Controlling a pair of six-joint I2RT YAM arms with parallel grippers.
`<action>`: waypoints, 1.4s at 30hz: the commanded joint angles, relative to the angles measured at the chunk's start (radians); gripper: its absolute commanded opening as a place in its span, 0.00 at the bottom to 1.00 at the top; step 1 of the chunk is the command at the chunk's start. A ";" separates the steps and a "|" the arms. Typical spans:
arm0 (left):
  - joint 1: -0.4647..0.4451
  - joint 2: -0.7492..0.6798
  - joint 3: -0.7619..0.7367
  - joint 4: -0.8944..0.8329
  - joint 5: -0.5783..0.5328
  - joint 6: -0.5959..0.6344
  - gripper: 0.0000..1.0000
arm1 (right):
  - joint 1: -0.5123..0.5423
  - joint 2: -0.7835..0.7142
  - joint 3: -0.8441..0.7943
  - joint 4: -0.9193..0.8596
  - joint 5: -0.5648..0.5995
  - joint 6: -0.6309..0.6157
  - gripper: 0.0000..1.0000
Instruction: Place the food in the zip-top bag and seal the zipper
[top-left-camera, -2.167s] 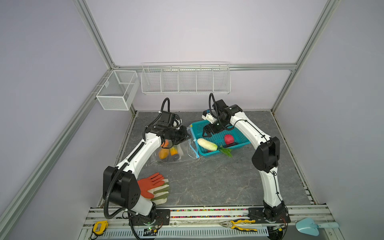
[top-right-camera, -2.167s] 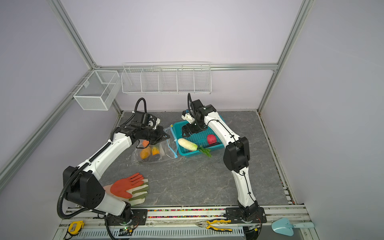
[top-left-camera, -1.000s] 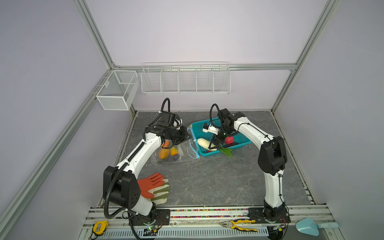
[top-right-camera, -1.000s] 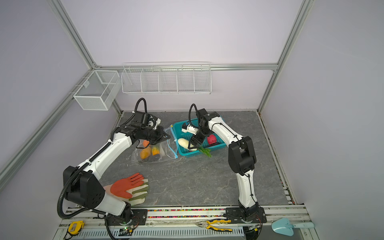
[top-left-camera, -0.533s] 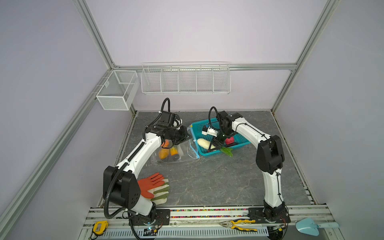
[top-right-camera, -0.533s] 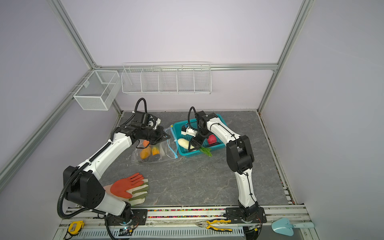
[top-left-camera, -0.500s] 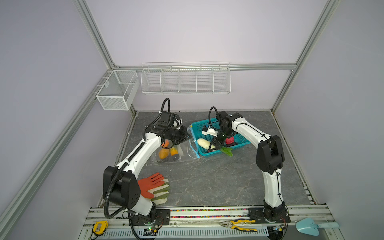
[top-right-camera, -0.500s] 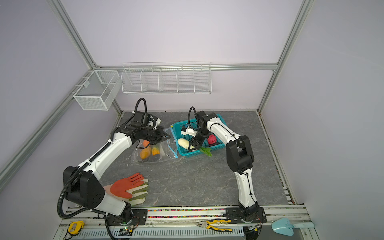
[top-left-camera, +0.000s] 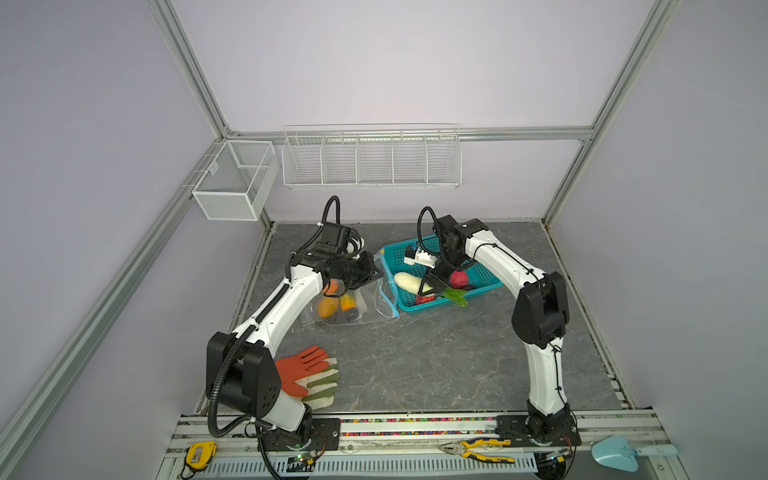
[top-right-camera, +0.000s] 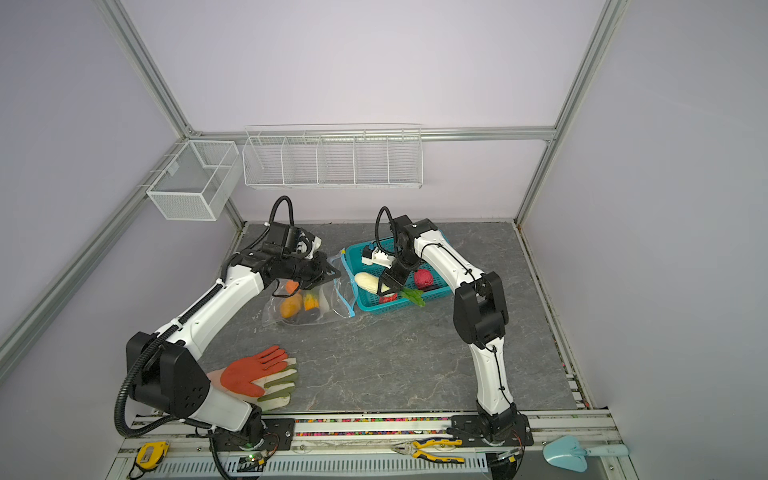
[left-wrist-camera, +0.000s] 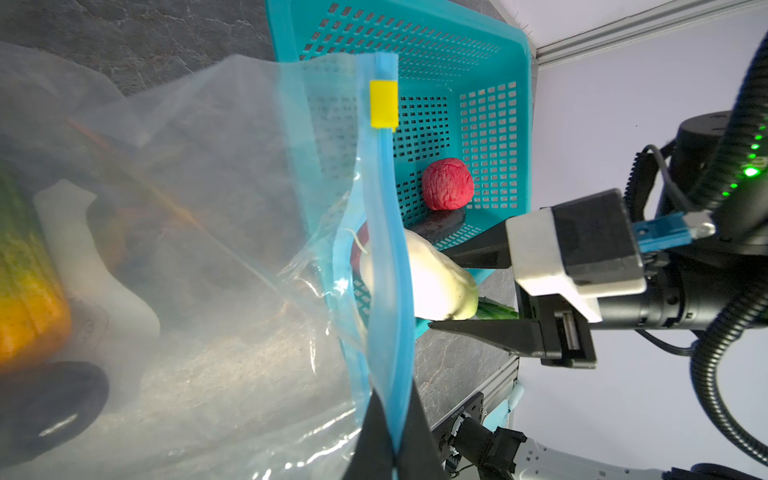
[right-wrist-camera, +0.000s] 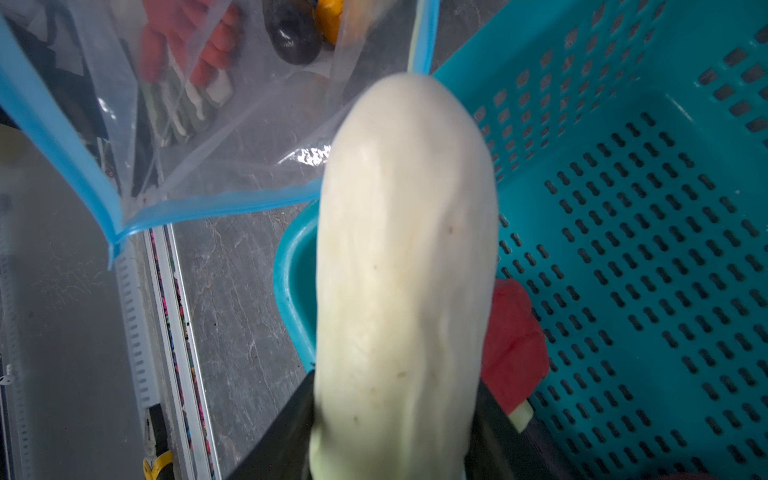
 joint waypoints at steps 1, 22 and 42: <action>-0.002 -0.013 -0.002 -0.019 -0.010 0.007 0.00 | 0.001 -0.066 0.006 -0.058 0.036 -0.028 0.45; -0.003 -0.064 -0.010 -0.019 0.002 0.004 0.00 | 0.162 0.063 0.285 -0.203 0.070 0.001 0.43; -0.018 -0.066 -0.040 0.018 0.015 -0.020 0.00 | 0.183 0.214 0.537 -0.182 -0.064 0.125 0.46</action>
